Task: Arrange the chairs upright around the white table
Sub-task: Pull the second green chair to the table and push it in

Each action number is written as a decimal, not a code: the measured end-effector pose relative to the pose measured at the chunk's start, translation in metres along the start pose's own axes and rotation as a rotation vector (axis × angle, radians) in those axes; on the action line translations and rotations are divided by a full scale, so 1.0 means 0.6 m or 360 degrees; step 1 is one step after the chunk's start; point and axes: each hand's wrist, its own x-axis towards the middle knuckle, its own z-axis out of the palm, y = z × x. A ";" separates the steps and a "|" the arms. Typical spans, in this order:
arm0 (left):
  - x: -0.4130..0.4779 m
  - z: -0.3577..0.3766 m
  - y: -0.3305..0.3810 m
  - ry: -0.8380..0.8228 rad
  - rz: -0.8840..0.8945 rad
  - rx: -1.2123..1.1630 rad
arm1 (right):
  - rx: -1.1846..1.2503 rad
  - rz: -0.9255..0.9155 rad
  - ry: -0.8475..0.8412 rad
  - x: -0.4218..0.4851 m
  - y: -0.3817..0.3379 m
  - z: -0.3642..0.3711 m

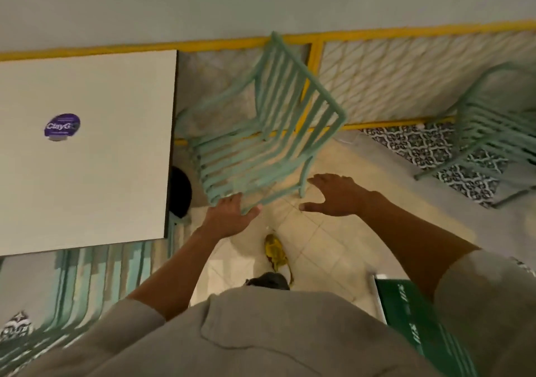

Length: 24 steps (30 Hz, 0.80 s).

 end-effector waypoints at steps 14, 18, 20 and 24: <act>0.321 -0.168 0.105 0.0183 -0.0373 -0.0503 | -0.0619 -0.0524 -0.0215 0.446 0.094 -0.392; 0.385 -0.146 0.167 0.0295 -0.0477 -0.0644 | -0.0880 -0.0734 -0.0222 0.573 0.131 -0.430; 0.416 -0.133 0.208 0.0371 -0.0530 -0.0710 | -0.1007 -0.0830 -0.0214 0.641 0.156 -0.448; 0.494 -0.118 0.317 0.0413 -0.0745 -0.0912 | -0.1217 -0.1047 -0.0192 0.771 0.199 -0.490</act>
